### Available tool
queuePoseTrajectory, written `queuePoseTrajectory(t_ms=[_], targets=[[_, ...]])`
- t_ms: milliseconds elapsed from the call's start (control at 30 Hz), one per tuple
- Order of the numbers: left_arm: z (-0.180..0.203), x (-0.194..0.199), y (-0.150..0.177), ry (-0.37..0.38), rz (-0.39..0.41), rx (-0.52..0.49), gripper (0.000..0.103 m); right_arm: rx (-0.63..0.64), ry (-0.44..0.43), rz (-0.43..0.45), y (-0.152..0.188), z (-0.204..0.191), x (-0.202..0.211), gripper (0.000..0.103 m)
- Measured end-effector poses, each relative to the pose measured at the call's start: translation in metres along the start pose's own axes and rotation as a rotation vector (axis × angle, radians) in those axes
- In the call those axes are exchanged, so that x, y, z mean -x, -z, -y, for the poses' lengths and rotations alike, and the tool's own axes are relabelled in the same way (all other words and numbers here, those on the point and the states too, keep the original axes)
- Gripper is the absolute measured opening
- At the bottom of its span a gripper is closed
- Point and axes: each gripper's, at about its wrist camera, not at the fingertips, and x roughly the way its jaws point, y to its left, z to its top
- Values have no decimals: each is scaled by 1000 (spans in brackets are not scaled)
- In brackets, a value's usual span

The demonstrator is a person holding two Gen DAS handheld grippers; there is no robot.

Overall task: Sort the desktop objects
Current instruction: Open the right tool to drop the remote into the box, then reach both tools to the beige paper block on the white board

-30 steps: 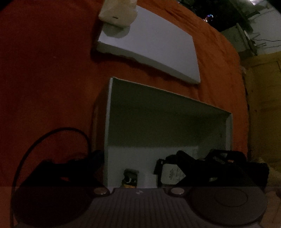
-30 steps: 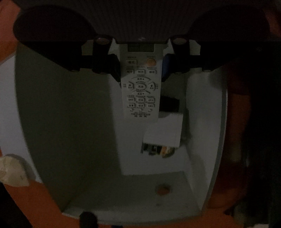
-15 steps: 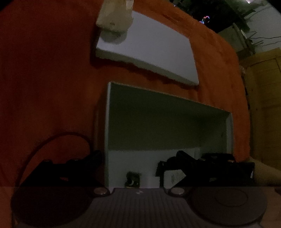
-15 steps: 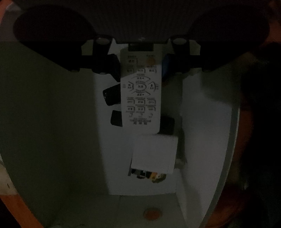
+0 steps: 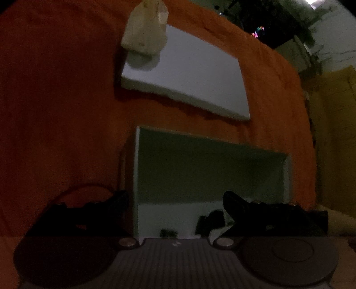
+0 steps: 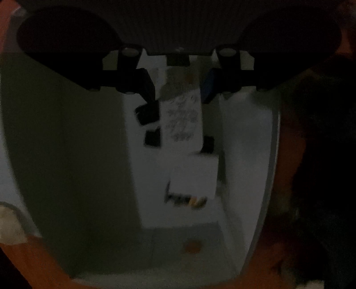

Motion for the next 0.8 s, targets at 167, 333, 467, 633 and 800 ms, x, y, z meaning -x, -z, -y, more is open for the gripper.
queuePoseTrajectory(t_ms=[167,333,467,633,800], targets=[[-9,17,-37,-10,88,42,92,-81,72,125,-17,54,48,52],[-28,21,-65,-36,140,102,92,-152,183,255,-35,115,98,52],[-47,11,-71,-51,124,146,92,-127,279,294,-64,158,105,52],[-62,-5,-73,-39,87,187,92,-47,381,301,-100,197,74,52],[-70,-16,-78,-18,77,202,92,39,449,308,-127,222,32,52]])
